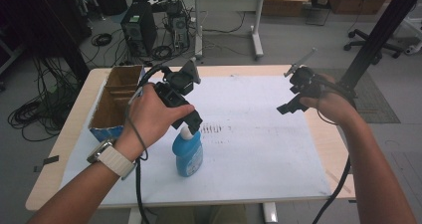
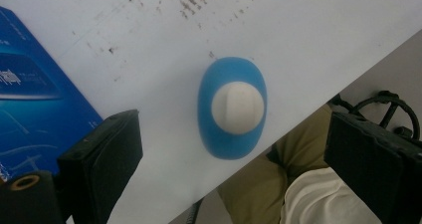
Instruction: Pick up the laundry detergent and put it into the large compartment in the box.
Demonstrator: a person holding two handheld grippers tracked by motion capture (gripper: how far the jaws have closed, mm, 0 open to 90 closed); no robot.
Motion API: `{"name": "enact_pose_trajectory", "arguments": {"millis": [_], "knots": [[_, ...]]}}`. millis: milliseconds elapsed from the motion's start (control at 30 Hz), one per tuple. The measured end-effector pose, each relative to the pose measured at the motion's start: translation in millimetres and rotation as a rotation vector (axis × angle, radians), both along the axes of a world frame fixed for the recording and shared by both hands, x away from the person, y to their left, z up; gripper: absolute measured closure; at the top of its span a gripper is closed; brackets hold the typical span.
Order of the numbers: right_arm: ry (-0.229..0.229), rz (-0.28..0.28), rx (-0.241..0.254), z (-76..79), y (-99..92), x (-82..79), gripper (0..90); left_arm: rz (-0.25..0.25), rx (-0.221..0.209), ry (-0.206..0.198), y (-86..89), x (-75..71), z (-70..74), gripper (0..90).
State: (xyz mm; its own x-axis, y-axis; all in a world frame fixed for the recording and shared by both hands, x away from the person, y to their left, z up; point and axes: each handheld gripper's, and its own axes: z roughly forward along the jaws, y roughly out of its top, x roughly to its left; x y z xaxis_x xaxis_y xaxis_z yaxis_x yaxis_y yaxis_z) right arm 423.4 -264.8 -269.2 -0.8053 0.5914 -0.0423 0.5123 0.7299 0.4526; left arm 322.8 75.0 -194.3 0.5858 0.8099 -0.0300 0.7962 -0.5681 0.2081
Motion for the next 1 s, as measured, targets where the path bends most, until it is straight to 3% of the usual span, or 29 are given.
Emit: {"name": "enact_pose_trajectory", "arguments": {"millis": [1000], "knots": [[-0.002, 0.008, -0.004, 1.8, 0.7, -5.5, 5.2, 0.017, -0.011, 0.015, -2.1, 0.5, -24.6, 8.6]]}}
